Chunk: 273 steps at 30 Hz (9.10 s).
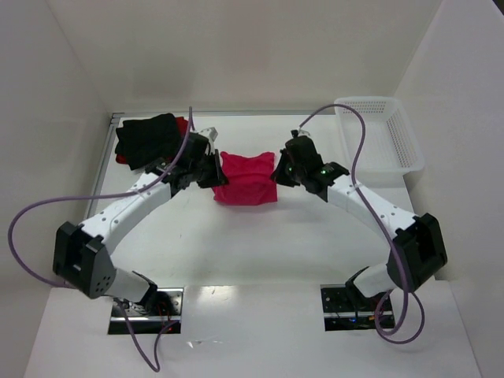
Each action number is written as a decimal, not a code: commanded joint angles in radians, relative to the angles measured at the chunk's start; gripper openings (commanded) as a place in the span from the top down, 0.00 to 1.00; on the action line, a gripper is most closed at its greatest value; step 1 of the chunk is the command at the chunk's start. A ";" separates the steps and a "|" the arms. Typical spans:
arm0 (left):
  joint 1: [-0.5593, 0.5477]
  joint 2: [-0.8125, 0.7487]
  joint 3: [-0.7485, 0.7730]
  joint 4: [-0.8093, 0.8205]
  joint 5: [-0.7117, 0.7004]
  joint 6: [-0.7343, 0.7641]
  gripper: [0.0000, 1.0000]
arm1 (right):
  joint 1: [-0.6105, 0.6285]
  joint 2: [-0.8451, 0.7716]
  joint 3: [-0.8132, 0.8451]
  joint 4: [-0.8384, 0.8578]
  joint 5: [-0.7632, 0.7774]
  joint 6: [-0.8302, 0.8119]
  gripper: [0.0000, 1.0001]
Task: Fold and stack the t-shirts
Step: Fold the long partially folded tshirt into a neat square, then smooth out wrinkles on the folded tshirt
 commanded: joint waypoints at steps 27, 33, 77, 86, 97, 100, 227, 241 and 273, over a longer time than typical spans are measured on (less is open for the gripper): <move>0.266 0.803 0.686 0.060 0.308 0.222 1.00 | -0.173 0.686 0.640 0.117 -0.007 -0.155 1.00; 0.266 0.865 0.718 0.071 0.301 0.231 0.97 | -0.173 0.715 0.622 0.117 0.015 -0.146 1.00; 0.113 0.546 0.074 0.635 0.340 0.055 0.98 | -0.182 0.683 0.467 0.387 -0.404 -0.248 0.83; 0.113 0.605 0.065 0.649 0.307 0.023 1.00 | -0.182 0.853 0.620 0.364 -0.413 -0.272 0.86; 0.113 0.648 0.068 0.577 0.276 0.032 1.00 | -0.225 1.014 0.887 0.274 -0.352 -0.306 0.86; 0.113 0.648 0.059 0.566 0.276 0.032 1.00 | -0.236 1.028 0.913 0.261 -0.352 -0.295 0.86; 0.150 0.774 0.589 0.388 0.703 0.293 0.82 | -0.246 0.568 0.382 0.306 -0.214 -0.218 0.99; -0.001 0.691 0.211 0.679 0.513 0.112 0.94 | -0.265 0.798 0.515 0.407 -0.387 -0.258 1.00; 0.001 0.665 0.180 0.775 0.470 0.008 0.94 | -0.312 0.800 0.659 0.410 -0.586 -0.208 1.00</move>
